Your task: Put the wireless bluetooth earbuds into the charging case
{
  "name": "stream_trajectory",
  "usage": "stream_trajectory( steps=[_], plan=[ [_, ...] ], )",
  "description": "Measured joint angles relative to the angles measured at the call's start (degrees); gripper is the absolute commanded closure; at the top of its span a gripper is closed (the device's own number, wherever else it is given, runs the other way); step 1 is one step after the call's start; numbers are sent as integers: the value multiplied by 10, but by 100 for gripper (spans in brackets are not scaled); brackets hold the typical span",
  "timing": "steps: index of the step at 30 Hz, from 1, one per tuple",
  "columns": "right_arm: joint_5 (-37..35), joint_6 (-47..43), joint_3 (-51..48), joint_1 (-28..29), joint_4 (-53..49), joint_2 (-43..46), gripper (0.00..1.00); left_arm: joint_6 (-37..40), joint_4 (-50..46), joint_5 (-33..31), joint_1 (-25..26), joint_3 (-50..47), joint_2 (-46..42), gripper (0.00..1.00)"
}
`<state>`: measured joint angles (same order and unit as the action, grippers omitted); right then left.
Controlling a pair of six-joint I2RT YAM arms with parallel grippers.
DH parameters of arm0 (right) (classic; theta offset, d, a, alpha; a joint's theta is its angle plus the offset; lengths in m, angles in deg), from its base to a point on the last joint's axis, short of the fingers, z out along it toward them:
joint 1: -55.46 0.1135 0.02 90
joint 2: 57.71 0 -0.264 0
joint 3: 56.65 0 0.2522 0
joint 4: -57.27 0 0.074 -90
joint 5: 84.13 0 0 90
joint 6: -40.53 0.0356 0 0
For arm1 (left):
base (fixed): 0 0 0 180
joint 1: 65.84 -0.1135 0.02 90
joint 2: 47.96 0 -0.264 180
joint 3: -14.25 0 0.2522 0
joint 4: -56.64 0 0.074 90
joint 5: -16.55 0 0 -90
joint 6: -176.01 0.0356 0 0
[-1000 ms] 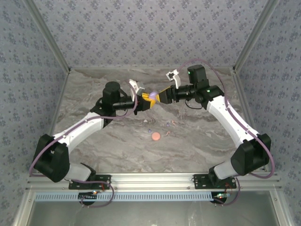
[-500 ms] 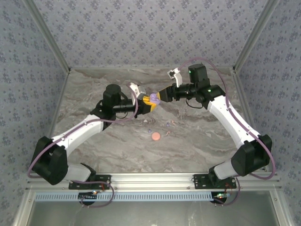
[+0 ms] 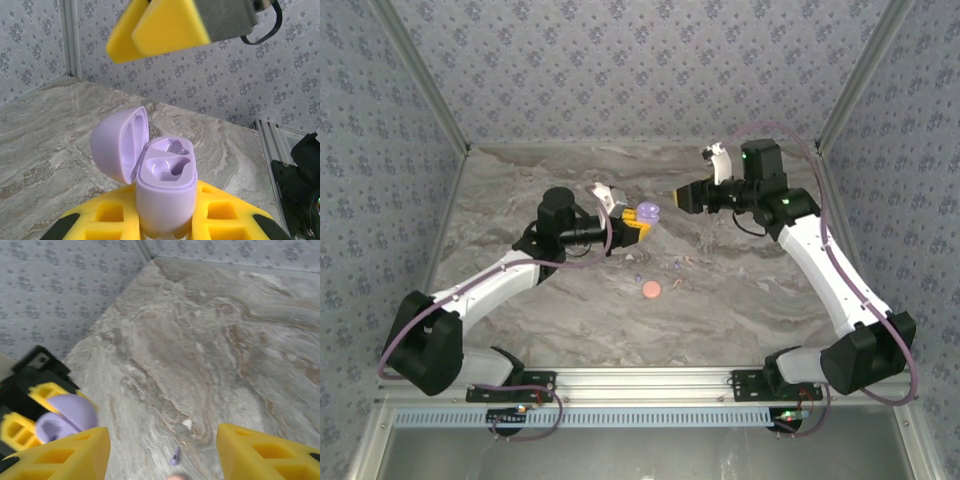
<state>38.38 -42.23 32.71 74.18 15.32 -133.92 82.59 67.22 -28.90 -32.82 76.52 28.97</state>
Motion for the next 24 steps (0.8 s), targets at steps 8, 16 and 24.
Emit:
stream_trajectory(
  steps=[8,16,24],
  plan=[
    [-49,24,-92,-39,-26,-18,40,-35,56,0,0,-16,6,82],
    [-59,42,-157,-19,-31,-97,41,-52,64,-1,0,-31,6,80],
    [-84,54,-149,38,-29,-177,48,-52,63,-5,0,-38,-9,78]
  ],
)
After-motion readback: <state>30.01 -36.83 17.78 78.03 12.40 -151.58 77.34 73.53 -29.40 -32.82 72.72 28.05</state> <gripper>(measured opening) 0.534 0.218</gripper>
